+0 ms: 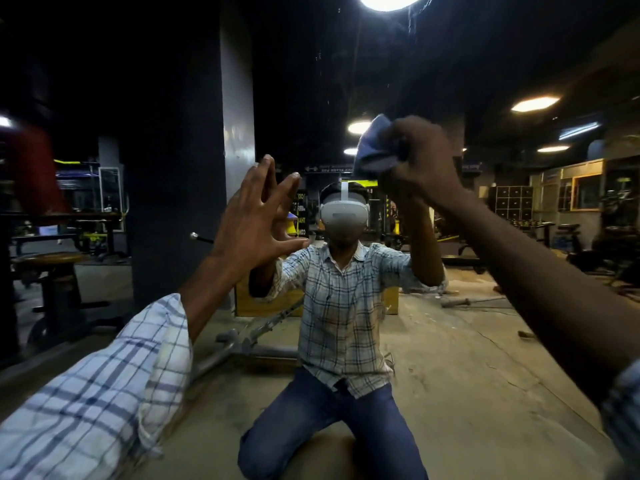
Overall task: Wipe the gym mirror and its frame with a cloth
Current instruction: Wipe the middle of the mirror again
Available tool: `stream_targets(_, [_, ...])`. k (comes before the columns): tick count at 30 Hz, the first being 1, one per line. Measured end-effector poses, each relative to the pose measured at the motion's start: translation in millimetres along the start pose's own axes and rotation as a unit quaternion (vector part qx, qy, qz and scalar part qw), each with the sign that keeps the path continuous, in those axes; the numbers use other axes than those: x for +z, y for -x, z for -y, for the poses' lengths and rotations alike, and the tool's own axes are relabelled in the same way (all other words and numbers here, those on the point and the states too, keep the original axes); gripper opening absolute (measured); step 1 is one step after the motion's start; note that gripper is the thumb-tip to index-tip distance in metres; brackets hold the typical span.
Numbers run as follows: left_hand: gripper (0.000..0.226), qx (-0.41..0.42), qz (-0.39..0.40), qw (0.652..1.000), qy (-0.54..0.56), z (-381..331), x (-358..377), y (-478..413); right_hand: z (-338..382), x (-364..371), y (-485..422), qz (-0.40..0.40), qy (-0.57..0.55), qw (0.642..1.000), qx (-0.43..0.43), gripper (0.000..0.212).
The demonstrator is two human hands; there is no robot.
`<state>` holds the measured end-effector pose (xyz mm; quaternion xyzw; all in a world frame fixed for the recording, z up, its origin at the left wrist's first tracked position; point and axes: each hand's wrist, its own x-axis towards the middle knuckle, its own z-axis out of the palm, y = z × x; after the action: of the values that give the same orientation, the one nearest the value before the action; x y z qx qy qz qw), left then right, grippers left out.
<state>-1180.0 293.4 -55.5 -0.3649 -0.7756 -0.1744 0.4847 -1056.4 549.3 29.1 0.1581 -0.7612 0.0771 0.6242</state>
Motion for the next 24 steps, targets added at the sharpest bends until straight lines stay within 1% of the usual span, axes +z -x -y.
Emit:
stream_targets(2, [0.116,0.005,-0.008,1.000,-0.002,2.8,-0.2,1.7,-4.0,-5.4,-5.6,-0.108,0.019,0.993,0.055,0.027])
stream_targets(3, [0.115,0.005,-0.010,1.000,-0.003,3.5,-0.4,1.6,-0.5,-1.3,-3.2,-0.145,0.017,0.986,0.080,0.023])
stream_targets(4, [0.115,0.004,-0.012,1.000,-0.006,3.6,-0.3,2.1,7.3,7.9,3.1,-0.140,0.012,0.987,0.076,0.023])
stream_targets(5, [0.115,0.005,-0.012,1.000,-0.012,4.1,-0.5,2.6,14.4,18.8,11.1,-0.091,0.001,0.995,0.042,0.023])
stream_targets(7, [0.116,0.002,-0.006,1.000,-0.022,8.6,-1.4,5.3,20.6,31.6,26.2,0.051,-0.006,0.998,-0.041,0.021])
stream_targets(8, [0.116,0.000,-0.001,1.000,-0.022,11.9,-2.2,7.6,19.4,29.8,31.4,0.083,0.005,0.995,-0.057,0.022])
stream_targets(9, [0.117,-0.002,0.002,1.000,-0.019,15.5,-3.1,10.4,13.4,25.8,34.5,0.064,0.010,0.997,-0.047,0.023])
stream_targets(10, [0.117,-0.004,0.004,1.000,-0.016,18.7,-3.7,13.0,6.5,21.2,38.3,0.000,0.005,1.000,-0.008,0.024])
stream_targets(11, [0.117,-0.005,0.005,1.000,-0.014,21.6,-4.1,15.5,1.7,17.0,43.6,-0.089,-0.001,0.995,0.053,0.027])
stream_targets(12, [0.117,-0.006,0.005,1.000,-0.014,24.2,-4.4,17.7,0.9,16.4,49.9,-0.163,0.001,0.980,0.111,0.028])
stream_targets(13, [0.117,-0.007,0.002,1.000,-0.014,26.0,-4.6,19.1,2.3,21.2,56.0,-0.192,0.005,0.972,0.135,0.027])
stream_targets(14, [0.117,-0.007,0.002,1.000,-0.016,27.3,-4.7,20.2,6.5,29.3,63.9,-0.160,0.012,0.981,0.111,0.026])
stream_targets(15, [0.117,-0.006,0.003,1.000,-0.018,28.3,-4.3,20.7,11.9,36.8,72.6,-0.077,0.011,0.995,0.059,0.026])
stream_targets(16, [0.117,-0.004,0.004,1.000,-0.019,29.2,-3.7,20.4,14.5,40.9,80.7,0.019,0.013,1.000,0.004,0.027])
stream_targets(17, [0.118,-0.003,0.004,1.000,-0.020,29.9,-3.5,20.2,15.7,39.6,86.5,0.091,0.019,0.995,-0.035,0.028])
stream_targets(18, [0.118,-0.002,0.004,1.000,-0.019,30.4,-3.7,20.4,15.7,35.1,89.2,0.112,0.026,0.992,-0.049,0.028])
stream_targets(19, [0.119,0.000,0.005,1.000,-0.017,31.2,-3.6,20.4,14.1,30.7,91.0,0.082,0.021,0.996,-0.032,0.028])
stream_targets(21, [0.120,0.001,0.006,1.000,-0.016,33.9,-3.3,21.5,11.8,24.6,94.7,-0.051,-0.005,0.998,0.048,0.028])
stream_targets(22, [0.120,0.001,0.008,1.000,-0.017,34.7,-3.2,22.5,13.9,27.1,97.5,-0.084,-0.006,0.994,0.065,0.026])
stream_targets(23, [0.121,0.001,0.010,1.000,-0.018,35.6,-2.7,23.2,16.7,32.7,100.6,-0.069,-0.001,0.996,0.055,0.025])
stream_targets(24, [0.121,0.003,0.012,1.000,-0.017,36.4,-2.1,23.4,18.8,39.4,104.4,-0.016,0.011,0.999,0.025,0.027])
